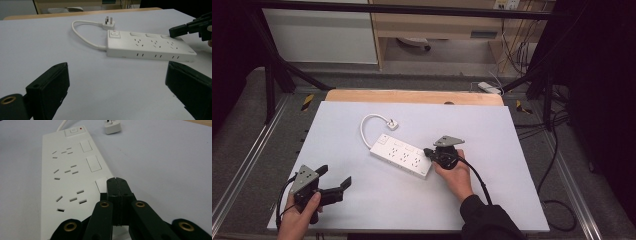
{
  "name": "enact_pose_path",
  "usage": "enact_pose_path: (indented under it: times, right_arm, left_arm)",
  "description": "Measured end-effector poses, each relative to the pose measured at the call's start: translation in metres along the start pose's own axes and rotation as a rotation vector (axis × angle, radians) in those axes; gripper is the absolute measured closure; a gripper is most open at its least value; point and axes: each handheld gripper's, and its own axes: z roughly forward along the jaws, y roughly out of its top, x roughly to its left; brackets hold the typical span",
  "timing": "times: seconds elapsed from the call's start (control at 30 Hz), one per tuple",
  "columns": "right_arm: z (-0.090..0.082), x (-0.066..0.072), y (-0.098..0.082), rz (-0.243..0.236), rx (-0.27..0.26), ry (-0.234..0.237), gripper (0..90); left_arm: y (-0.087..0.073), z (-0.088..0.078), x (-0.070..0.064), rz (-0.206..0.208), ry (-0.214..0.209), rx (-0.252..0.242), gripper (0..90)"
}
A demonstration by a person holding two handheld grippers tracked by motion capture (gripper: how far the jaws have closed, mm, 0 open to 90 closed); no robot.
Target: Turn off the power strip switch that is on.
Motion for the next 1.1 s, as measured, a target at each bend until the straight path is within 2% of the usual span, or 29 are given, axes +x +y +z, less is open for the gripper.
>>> enact_pose_path:
  times: [0.43,1.1]
  right_arm:
    - [0.0003,-0.0003,0.0008,0.004,0.004,-0.008,90.0]
    - [-0.0004,0.0016,0.0046,0.007,-0.02,-0.004,90.0]
  left_arm:
    - [0.0,-0.0001,0.0002,0.001,-0.001,-0.001,5.5]
    - [0.0,-0.0002,0.0004,0.003,-0.001,0.0,5.5]
